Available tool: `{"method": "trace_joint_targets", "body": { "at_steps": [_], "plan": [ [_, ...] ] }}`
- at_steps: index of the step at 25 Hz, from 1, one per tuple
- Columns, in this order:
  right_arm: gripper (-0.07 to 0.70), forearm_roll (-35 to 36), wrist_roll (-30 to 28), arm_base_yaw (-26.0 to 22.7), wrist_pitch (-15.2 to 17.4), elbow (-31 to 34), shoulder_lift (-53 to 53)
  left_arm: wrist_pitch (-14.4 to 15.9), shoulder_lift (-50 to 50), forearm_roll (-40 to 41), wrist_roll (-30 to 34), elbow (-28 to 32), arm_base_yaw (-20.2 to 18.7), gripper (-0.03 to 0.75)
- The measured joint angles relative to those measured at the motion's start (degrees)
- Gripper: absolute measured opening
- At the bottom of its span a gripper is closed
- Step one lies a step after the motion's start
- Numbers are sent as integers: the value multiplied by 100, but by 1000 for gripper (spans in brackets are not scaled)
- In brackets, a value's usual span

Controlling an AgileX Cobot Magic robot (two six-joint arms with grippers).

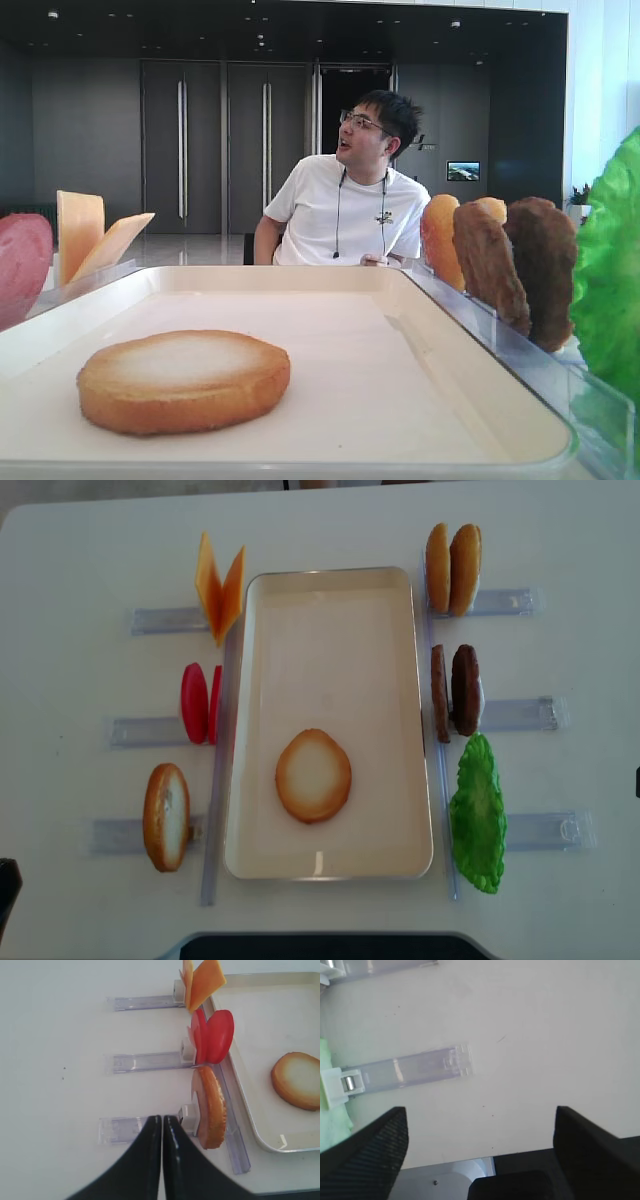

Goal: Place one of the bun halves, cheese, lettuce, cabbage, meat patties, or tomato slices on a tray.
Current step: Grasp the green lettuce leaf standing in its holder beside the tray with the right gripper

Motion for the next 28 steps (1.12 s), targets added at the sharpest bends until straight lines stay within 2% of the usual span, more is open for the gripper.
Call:
{"method": "trace_joint_targets", "body": {
  "at_steps": [9,12,16,22,28],
  "plan": [
    [590,386,128,7,0,0,6,0,0,0,0,0,0,0],
    [590,386,227,252,0,-6,6,0,0,0,0,0,0,0],
    [590,336,667,943,5,-153,6,0,0,0,0,0,0,0],
    [590,-35,1634,2260,6,-508,30,0,0,0,0,0,0,0],
    [590,-294,2253,3328,0,-648,445,0,0,0,0,0,0,0]
  ]
}}
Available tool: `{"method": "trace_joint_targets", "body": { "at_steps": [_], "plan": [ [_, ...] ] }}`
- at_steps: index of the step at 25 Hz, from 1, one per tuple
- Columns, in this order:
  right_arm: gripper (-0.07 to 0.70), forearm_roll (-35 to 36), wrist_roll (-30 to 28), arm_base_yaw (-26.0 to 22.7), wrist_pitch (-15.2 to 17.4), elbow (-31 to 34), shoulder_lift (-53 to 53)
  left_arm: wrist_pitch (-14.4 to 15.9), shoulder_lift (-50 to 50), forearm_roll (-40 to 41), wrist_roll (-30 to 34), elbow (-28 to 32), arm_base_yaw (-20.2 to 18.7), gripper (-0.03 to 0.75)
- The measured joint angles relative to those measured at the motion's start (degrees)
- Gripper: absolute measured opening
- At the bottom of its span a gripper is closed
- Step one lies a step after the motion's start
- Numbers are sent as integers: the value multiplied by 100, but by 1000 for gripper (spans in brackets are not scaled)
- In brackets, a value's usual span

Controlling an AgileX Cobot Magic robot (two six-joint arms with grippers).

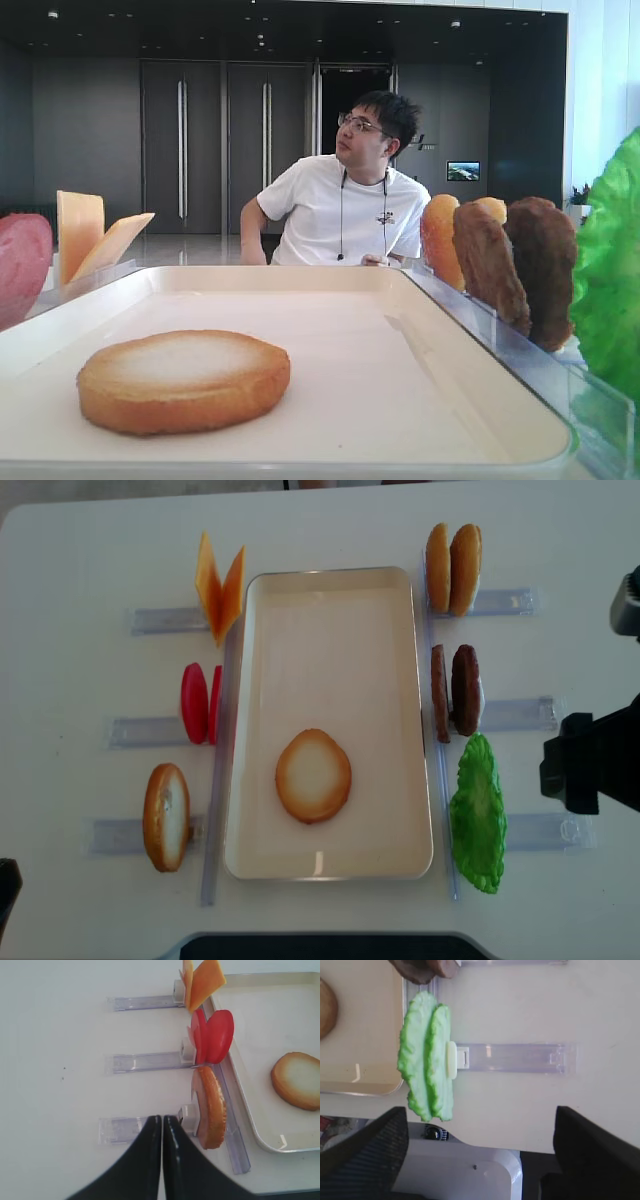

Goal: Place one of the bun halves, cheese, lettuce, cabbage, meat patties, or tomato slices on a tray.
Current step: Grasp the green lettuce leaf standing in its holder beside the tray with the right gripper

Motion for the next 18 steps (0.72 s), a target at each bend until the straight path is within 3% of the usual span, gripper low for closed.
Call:
{"method": "trace_joint_targets", "body": {
  "at_steps": [7,18],
  "plan": [
    [590,-186,346,810,0,0,563,0,0,0,0,0,0,0],
    [590,-52,34,868,-278,-634,1748,0,0,0,0,0,0,0]
  ]
}}
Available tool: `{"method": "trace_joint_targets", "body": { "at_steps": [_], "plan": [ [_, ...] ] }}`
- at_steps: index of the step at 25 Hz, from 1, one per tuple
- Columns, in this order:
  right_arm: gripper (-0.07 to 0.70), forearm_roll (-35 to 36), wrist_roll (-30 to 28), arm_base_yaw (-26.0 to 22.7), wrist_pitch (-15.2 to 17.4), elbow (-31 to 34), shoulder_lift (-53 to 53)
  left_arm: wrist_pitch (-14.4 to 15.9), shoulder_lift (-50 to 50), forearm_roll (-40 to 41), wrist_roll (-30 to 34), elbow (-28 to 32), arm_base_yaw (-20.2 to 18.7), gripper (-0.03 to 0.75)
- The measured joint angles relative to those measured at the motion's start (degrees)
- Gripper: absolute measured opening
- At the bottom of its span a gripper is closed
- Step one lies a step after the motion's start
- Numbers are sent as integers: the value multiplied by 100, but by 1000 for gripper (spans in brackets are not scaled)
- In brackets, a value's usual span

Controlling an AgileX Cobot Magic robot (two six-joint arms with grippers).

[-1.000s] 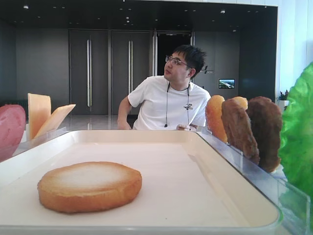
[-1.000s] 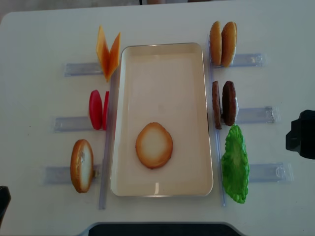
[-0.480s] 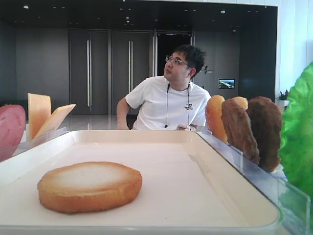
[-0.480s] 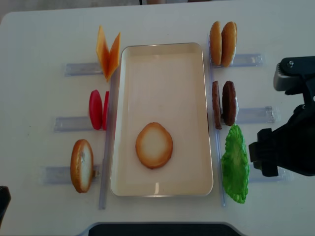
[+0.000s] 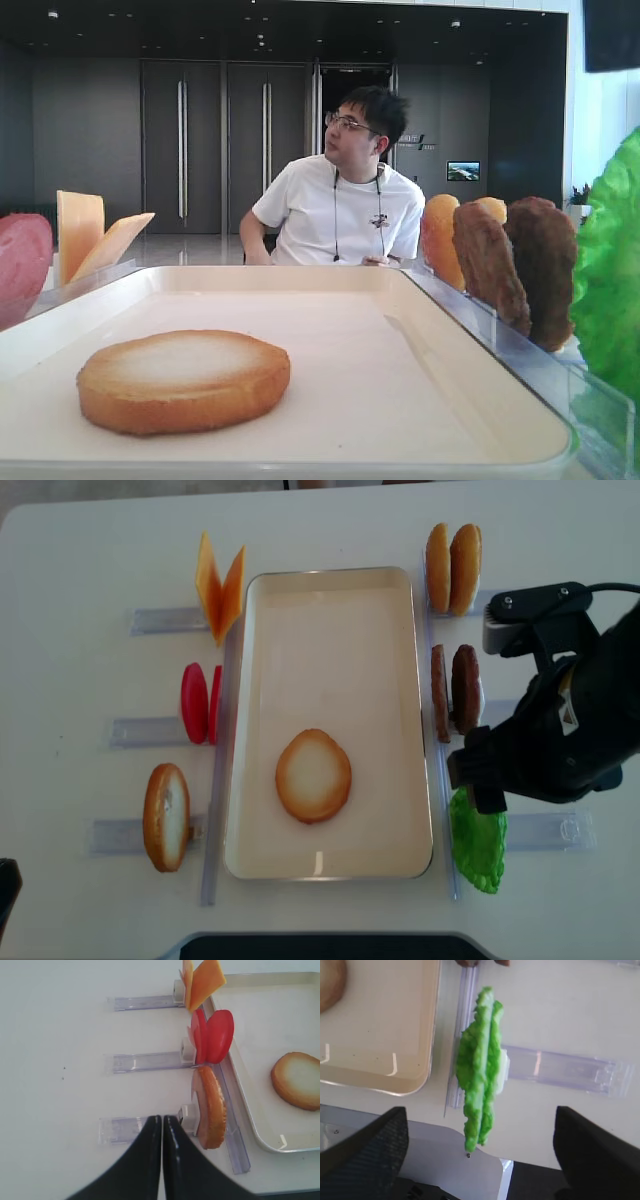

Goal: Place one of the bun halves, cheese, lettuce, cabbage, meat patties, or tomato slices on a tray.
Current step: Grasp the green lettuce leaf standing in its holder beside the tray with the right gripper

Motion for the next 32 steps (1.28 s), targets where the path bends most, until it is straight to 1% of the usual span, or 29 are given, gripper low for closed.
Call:
{"method": "trace_joint_targets", "body": {
  "at_steps": [3,7,23,25,29,32],
  "plan": [
    [590,0,-93,0,-49,-180,364,0,0,0,0,5,0,0],
    [590,0,-195,0,-118,-222,639,0,0,0,0,5,0,0],
    [589,0,-386,0,-158,-222,919,0,0,0,0,5,0,0],
    [571,0,-397,0,-153,-222,919,0,0,0,0,5,0,0],
    [505,0,-397,0,-165,-222,919,0,0,0,0,5,0,0],
    [481,31,-397,0,-236,-222,919,0,0,0,0,5,0,0]
  ]
}}
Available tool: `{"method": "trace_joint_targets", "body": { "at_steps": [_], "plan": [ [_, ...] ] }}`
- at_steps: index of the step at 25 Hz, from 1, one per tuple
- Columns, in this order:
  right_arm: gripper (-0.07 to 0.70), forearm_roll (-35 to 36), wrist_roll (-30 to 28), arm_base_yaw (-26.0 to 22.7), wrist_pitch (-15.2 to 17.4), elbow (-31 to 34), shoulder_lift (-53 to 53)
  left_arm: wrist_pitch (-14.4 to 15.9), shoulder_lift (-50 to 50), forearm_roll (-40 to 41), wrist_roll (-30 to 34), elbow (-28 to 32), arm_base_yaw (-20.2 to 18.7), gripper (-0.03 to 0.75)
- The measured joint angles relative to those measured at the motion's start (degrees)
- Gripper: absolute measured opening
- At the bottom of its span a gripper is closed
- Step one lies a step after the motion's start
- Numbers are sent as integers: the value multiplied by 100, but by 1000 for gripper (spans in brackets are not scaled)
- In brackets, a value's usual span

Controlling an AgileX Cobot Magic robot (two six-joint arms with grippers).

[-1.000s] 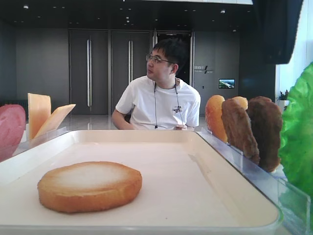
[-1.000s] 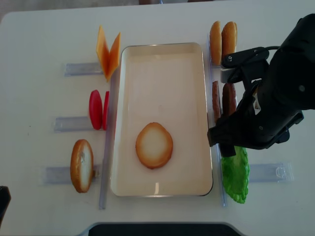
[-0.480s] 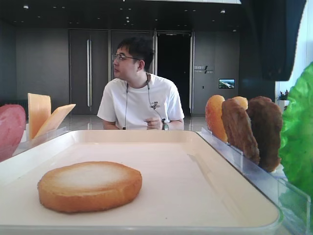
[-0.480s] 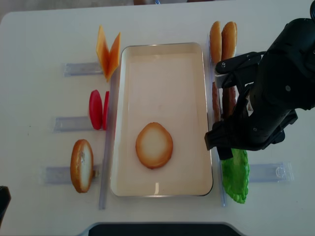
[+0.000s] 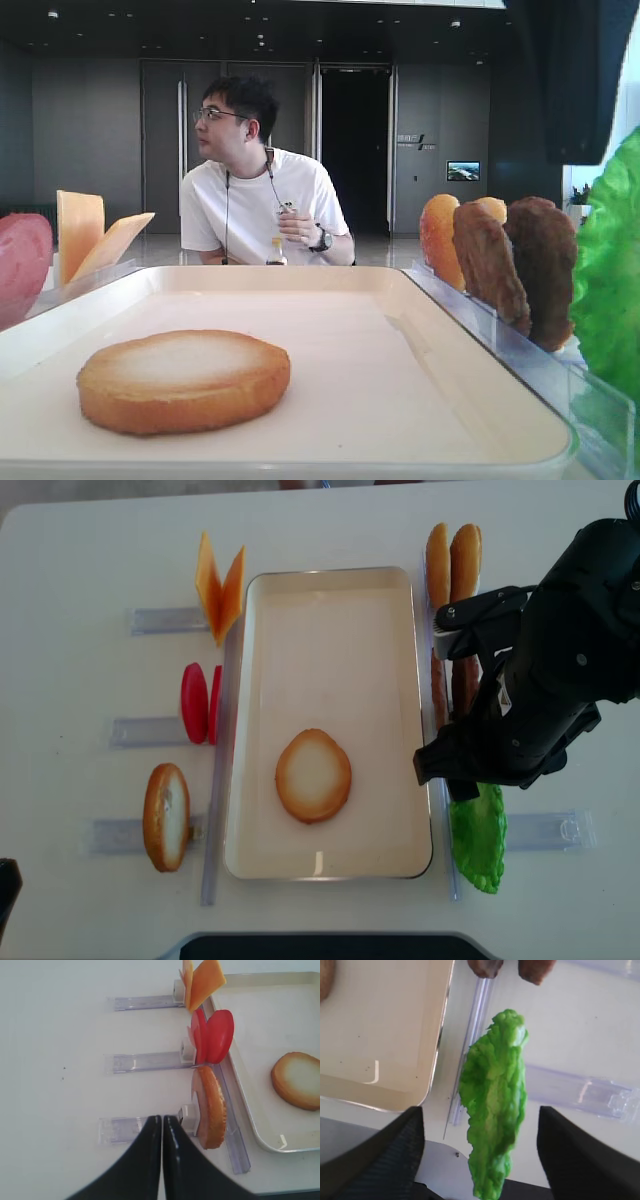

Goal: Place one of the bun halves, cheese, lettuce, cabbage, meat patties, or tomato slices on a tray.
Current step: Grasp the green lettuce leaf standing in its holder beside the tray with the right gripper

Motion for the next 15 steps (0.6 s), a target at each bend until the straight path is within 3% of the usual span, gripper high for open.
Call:
{"method": "trace_joint_targets", "body": {
  "at_steps": [5,15],
  "plan": [
    [404,32,0,0,-27,0,0,0,0,0,0,0,0,0],
    [100,28,0,0,231,0,0,0,0,0,0,0,0,0]
  ]
}}
